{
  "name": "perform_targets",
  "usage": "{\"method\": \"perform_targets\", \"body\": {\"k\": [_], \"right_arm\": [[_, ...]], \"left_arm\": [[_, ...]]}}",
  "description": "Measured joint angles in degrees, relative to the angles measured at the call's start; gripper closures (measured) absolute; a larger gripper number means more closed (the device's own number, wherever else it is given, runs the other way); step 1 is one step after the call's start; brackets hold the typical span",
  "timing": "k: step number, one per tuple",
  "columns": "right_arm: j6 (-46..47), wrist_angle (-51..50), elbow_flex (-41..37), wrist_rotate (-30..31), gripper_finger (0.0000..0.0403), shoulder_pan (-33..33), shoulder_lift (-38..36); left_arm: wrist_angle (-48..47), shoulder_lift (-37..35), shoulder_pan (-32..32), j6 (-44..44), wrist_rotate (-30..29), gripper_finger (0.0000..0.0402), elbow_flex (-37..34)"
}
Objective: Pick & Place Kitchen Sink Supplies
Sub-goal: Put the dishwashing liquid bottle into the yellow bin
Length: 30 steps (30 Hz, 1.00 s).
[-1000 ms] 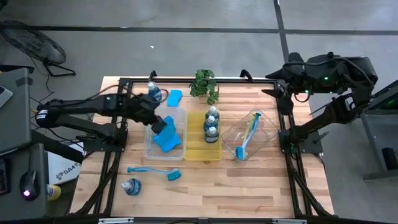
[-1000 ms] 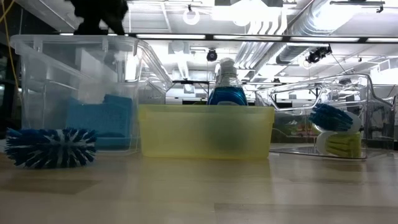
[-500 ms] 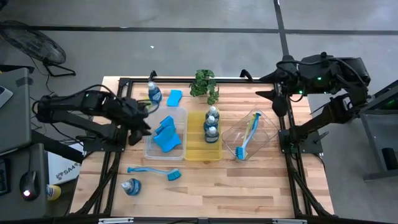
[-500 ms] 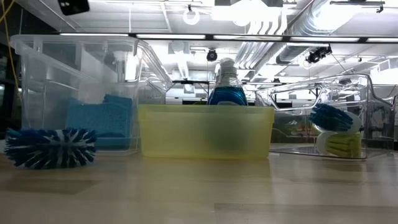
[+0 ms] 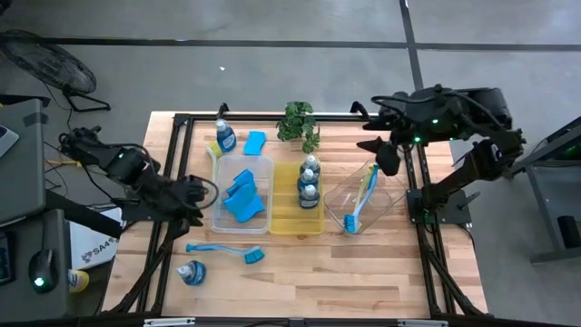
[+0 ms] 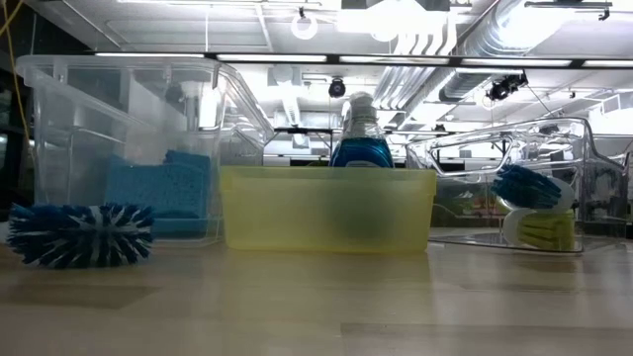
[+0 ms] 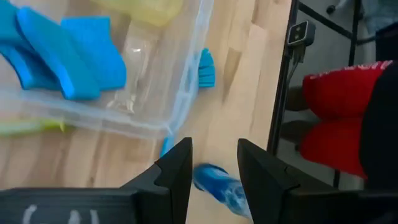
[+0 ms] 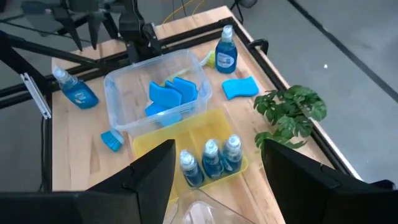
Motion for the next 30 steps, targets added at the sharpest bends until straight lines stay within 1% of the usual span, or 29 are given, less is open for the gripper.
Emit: {"method": "perform_targets", "body": {"k": [4, 7, 13, 18, 21, 24, 26, 30], "right_arm": [[0.89, 0.07, 0.0, -1.32, 0.0171, 0.0, 1.33], [0.9, -0.07, 0.0, -1.51, 0.0171, 0.1, 1.9], [-0.43, -2.17, 0.0, -0.84, 0.0171, 2.02, 1.94], [-2.57, -4.29, -0.02, -0.44, 0.0171, 4.02, 1.87], [-4.67, -4.26, -0.02, -1.34, 0.0171, 5.32, 1.84], [-6.84, -4.27, 0.0, -2.11, 0.0171, 6.82, 1.82], [-8.41, -4.27, -0.02, -3.63, 0.0171, 7.8, 1.82], [-11.63, -4.28, -0.02, -5.99, 0.0171, 9.53, 1.82]], "left_arm": [[-0.71, 0.0, -6.61, -8.86, -5.53, 0.0278, 0.0], [-1.22, 0.03, -10.96, -15.17, -8.6, 0.0278, 0.0], [-3.83, 1.48, -18.22, -32.76, -12.13, 0.0278, 0.0], [-4.09, 4.61, -23.63, -47.48, -12.2, 0.0278, -0.02], [-3.61, 7.33, -25.7, -57.84, -11.02, 0.0278, -0.04], [-1.94, 10.08, -27.13, -66.22, -9.39, 0.0278, -0.04], [-0.65, 11.85, -27.6, -69.54, -8.03, 0.0278, -0.04], [0.43, 15.18, -27.44, -73.08, -5.49, 0.0268, -0.04]]}}
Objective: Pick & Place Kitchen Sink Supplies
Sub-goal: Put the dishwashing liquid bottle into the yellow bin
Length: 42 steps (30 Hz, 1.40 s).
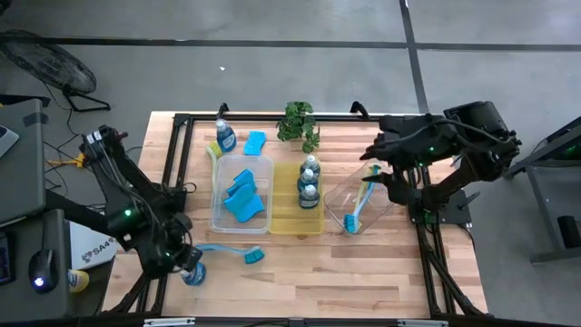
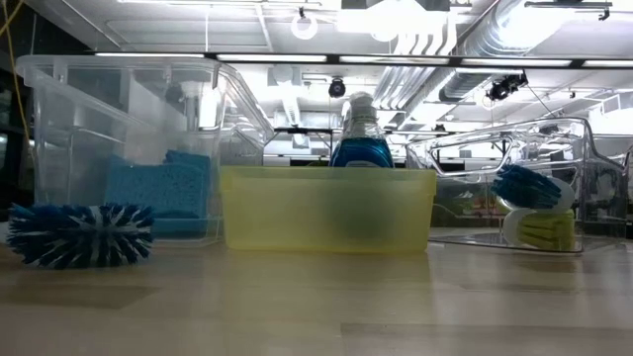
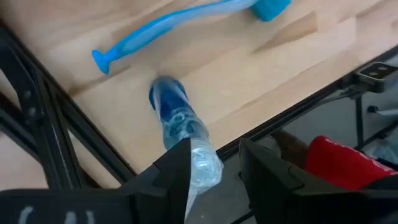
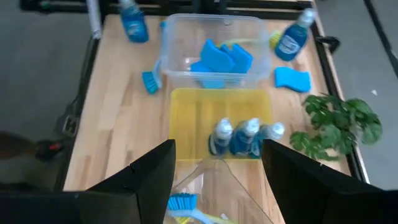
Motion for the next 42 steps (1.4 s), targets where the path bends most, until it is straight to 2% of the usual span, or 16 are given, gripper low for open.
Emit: {"method": "perform_targets", "body": {"k": [9, 13, 19, 31, 39, 42], "right_arm": [[-2.54, 0.02, 0.0, -0.5, 0.0171, 3.77, -0.54], [-2.5, 0.03, 0.0, -1.39, 0.0171, 5.97, -1.26], [-0.65, 0.01, 0.0, -1.46, 0.0171, 9.38, -2.77], [2.48, 0.01, 0.0, 2.06, 0.0171, 14.78, -4.52], [3.73, 0.01, 0.0, 2.47, 0.0171, 16.75, -4.52], [3.74, 0.01, 0.0, 2.89, 0.0171, 17.22, -4.52]], "left_arm": [[4.05, 3.6, -0.01, -7.28, 1.45, 0.0178, 0.0], [4.01, 5.72, -0.01, -9.32, 4.69, 0.0152, 0.0], [1.21, 8.62, 0.01, -11.66, 9.61, 0.0147, 0.33], [2.52, 9.97, 0.01, -14.54, 8.37, 0.0147, -0.03], [5.66, 10.05, -0.07, -7.76, 12.32, 0.0147, -0.02], [4.62, 10.05, -0.01, -9.02, 12.36, 0.0147, -0.02]]}}
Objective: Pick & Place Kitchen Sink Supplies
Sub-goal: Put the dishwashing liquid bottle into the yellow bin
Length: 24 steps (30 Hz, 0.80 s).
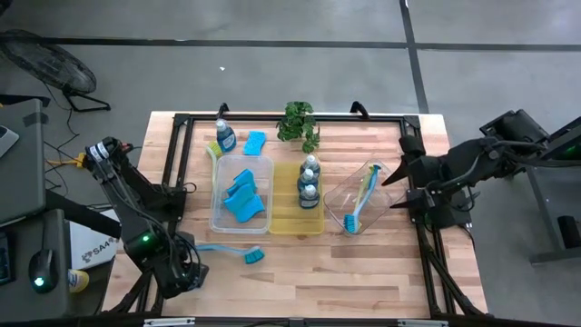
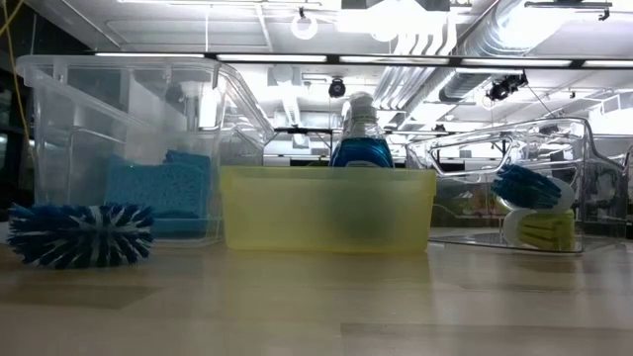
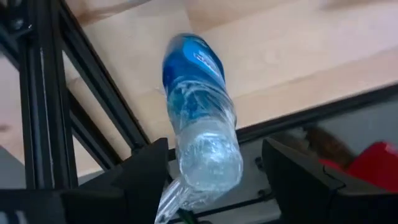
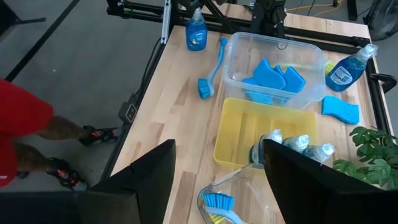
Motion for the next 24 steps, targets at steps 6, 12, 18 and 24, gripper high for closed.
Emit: {"method": "perform_targets", "body": {"k": [6, 12, 18, 24], "right_arm": [[-0.02, 0.0, 0.0, 0.16, 0.0171, 0.02, 0.0], [0.0, 0.0, 0.0, 0.33, 0.0171, 0.0, 0.0], [0.28, 0.0, 0.0, 0.35, 0.0171, 0.0, 0.0], [0.24, 0.0, 0.0, 0.81, 0.0171, 0.0, 0.01]], "left_arm": [[1.36, -0.01, 0.0, -3.72, 0.0, 0.0147, 0.0], [1.56, 0.51, 0.02, -6.8, 0.28, 0.0147, 0.02], [2.52, 2.51, 0.02, -7.97, 0.47, 0.0147, 0.02], [1.69, 4.89, 0.02, -9.47, 3.14, 0.0151, 0.02]]}}
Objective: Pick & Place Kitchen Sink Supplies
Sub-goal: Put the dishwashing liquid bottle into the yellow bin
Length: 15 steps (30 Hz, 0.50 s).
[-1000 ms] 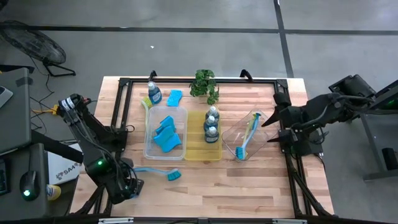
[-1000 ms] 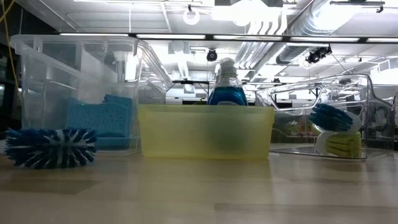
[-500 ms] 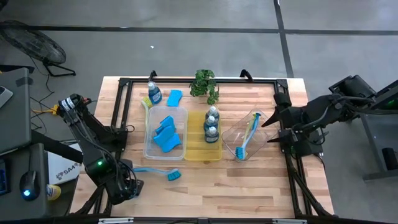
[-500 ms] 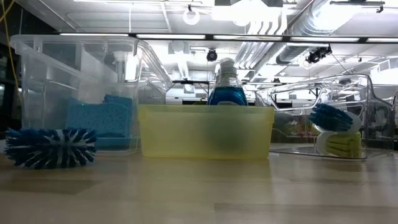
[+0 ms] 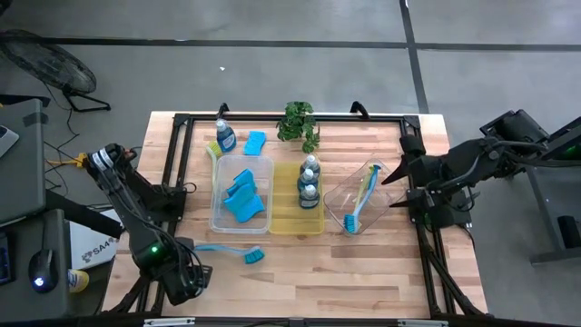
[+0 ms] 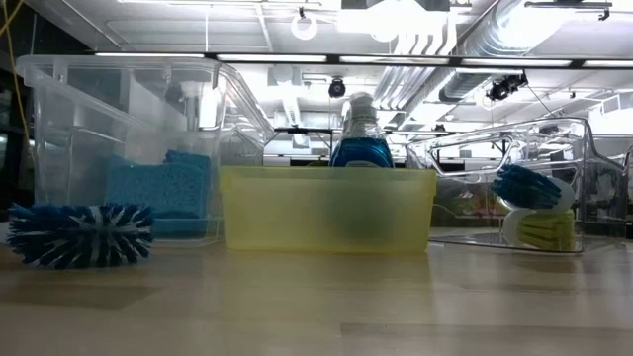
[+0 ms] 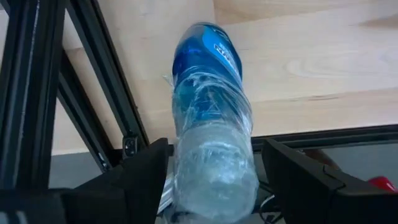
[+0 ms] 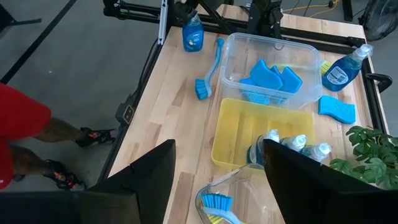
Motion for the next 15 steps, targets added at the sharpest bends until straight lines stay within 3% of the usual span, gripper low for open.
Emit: {"method": "perform_targets", "body": {"k": [15], "right_arm": [[-0.02, 0.0, 0.0, 0.26, 0.0171, 0.0, 0.02]], "left_arm": [[-0.14, 2.68, 0.02, -0.25, -1.66, 0.0216, 0.09]]}}
